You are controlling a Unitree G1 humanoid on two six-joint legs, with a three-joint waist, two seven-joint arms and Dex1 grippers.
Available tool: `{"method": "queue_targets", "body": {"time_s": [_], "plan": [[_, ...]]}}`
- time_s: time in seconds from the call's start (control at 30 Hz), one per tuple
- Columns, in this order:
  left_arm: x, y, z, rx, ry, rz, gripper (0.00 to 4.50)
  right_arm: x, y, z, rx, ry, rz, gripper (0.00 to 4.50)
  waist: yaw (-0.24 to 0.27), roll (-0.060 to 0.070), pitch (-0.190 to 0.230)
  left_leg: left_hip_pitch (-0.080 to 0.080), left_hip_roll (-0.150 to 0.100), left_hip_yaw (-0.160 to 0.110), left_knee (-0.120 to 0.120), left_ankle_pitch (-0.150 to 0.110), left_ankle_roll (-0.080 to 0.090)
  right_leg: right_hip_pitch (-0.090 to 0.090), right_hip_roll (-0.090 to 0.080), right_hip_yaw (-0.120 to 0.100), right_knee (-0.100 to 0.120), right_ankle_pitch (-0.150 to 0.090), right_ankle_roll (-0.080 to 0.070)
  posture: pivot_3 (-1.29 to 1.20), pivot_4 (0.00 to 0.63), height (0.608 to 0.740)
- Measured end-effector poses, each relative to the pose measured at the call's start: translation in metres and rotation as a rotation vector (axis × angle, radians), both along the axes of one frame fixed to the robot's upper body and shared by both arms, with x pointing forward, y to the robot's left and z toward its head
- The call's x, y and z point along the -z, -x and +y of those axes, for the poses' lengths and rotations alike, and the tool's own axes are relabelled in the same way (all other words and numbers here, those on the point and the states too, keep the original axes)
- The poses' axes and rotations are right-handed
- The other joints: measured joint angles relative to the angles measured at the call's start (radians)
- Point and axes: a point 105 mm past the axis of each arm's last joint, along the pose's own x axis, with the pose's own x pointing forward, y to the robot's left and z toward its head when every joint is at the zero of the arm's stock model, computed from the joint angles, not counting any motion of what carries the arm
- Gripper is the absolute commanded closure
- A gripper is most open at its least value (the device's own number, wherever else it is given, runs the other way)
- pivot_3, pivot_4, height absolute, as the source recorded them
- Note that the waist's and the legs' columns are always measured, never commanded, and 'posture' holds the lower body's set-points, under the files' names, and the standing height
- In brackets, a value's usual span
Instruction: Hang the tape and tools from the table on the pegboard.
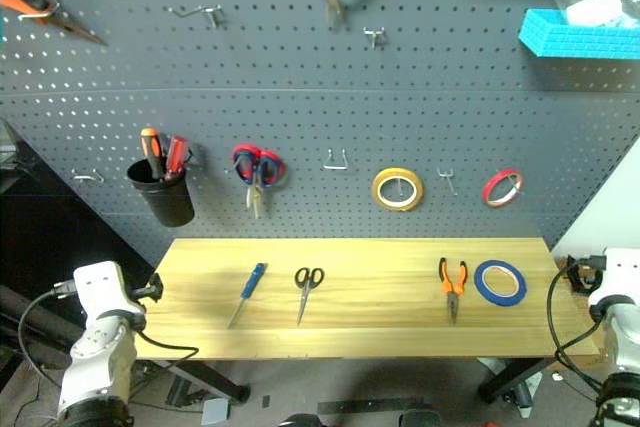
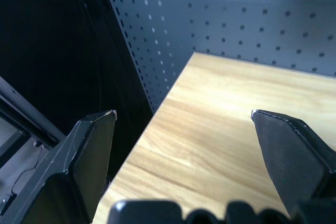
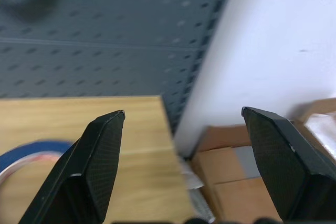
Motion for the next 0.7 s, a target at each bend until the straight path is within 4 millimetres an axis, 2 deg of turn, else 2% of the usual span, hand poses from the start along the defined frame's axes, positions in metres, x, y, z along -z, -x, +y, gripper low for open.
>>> {"method": "queue_targets", "body": {"time_s": [0.07,0.2,0.33,0.6,0.7], "plan": [[-0.004,-0.004,-0.007,0.005,0.027,-0.030,0.06,-0.002,0.005,0.010,-0.055,0.025,0.010,0.84,0.001,0.001,0.002,0.000,0.000,0.000,0.000,0.000,0.000,0.000,0.000,0.000,0.000,-0.002,0.004,-0.08,0.046,0.740],[-0.013,-0.013,-0.024,0.061,0.075,-0.097,0.06,-0.013,0.002,0.035,-0.177,0.057,0.001,0.84,0.001,0.001,0.007,0.000,0.001,0.000,0.000,0.000,0.000,0.000,0.000,0.000,0.001,-0.003,0.005,-0.08,0.066,0.740],[-0.035,-0.029,-0.056,0.233,0.055,-0.158,0.06,-0.022,-0.002,0.069,-0.323,0.063,0.022,0.84,0.001,0.000,0.020,0.000,0.001,0.001,0.000,0.000,0.000,0.000,0.000,0.000,0.000,-0.003,0.005,-0.09,0.098,0.740],[-0.056,-0.029,-0.156,0.888,-0.063,-0.083,0.06,-0.033,-0.016,0.116,-0.520,0.037,0.131,0.84,0.007,0.003,0.071,-0.006,0.001,0.001,0.000,-0.001,0.001,-0.005,0.000,-0.001,0.000,0.000,-0.001,-0.09,0.163,0.740],[-0.062,-0.025,-0.179,1.053,-0.068,-0.056,0.06,-0.032,-0.021,0.127,-0.567,0.032,0.175,0.84,0.006,0.005,0.086,-0.017,0.001,0.001,0.001,-0.001,0.002,-0.017,0.000,-0.001,0.002,0.001,-0.001,-0.09,0.193,0.740]]}}
